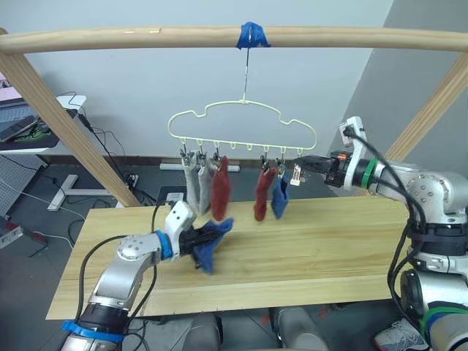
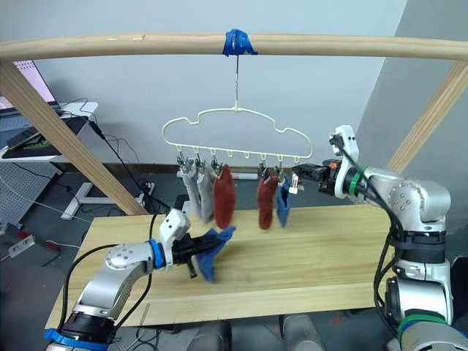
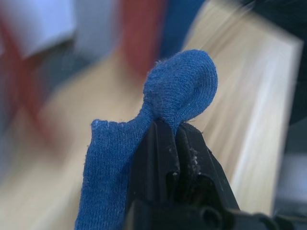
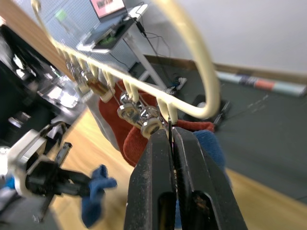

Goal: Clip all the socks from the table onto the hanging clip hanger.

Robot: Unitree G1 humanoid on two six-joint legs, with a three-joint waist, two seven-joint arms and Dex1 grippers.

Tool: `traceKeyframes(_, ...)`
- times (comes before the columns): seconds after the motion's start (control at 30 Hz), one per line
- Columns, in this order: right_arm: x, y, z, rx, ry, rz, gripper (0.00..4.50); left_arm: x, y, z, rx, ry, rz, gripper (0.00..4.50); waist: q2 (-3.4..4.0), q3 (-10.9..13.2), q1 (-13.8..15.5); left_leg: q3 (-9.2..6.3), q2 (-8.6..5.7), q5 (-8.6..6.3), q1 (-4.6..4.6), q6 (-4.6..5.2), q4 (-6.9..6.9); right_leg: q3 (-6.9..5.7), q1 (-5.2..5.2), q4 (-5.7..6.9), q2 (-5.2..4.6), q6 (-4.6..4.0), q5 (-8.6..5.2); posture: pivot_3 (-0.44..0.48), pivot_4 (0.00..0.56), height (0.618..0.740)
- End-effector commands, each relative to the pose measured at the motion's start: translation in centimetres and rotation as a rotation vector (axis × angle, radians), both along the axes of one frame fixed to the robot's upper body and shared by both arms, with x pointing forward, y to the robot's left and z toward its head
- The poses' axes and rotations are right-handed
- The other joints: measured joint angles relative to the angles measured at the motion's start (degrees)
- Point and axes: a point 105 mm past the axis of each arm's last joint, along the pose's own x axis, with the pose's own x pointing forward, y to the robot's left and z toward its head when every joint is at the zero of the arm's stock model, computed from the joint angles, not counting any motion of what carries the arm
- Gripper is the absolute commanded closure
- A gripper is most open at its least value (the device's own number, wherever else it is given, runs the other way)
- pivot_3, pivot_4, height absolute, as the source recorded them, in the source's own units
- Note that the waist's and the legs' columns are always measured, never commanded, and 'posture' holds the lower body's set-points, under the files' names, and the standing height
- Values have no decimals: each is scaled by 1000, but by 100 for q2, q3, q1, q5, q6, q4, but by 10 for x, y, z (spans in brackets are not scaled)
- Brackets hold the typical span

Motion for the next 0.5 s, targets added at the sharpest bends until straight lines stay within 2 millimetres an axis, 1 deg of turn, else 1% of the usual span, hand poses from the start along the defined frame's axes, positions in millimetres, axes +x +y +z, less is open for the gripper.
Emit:
traceKeyframes(0.03,-5,1,24,109,28,19,4500,-1,-41,45,-47,-222,-112,4481,0,0,-3,0,0,0,1,0,0,0,0,0,2,0,0,-135,146,740)
traceKeyframes(0.17,-8,7,35,175,46,19,4500,4,-63,57,-83,-274,-118,4481,2,0,-59,7,0,-1,4,1,-2,8,0,-1,5,1,0,-139,144,740)
traceKeyframes(0.3,-13,14,39,197,49,31,4500,8,-81,54,-70,-303,-135,4481,4,1,-75,3,2,-1,3,2,-4,7,-4,3,10,0,0,-149,140,740)
traceKeyframes(0.37,-13,15,39,200,47,28,4500,11,-85,53,-69,-303,-131,4481,4,1,-82,5,2,-1,3,2,-2,8,-4,3,10,0,0,-151,140,740)
traceKeyframes(0.5,-14,16,40,206,48,25,4500,15,-86,52,-67,-309,-115,4481,4,1,-107,6,1,-1,1,2,-1,9,-4,1,9,1,0,-154,140,740)
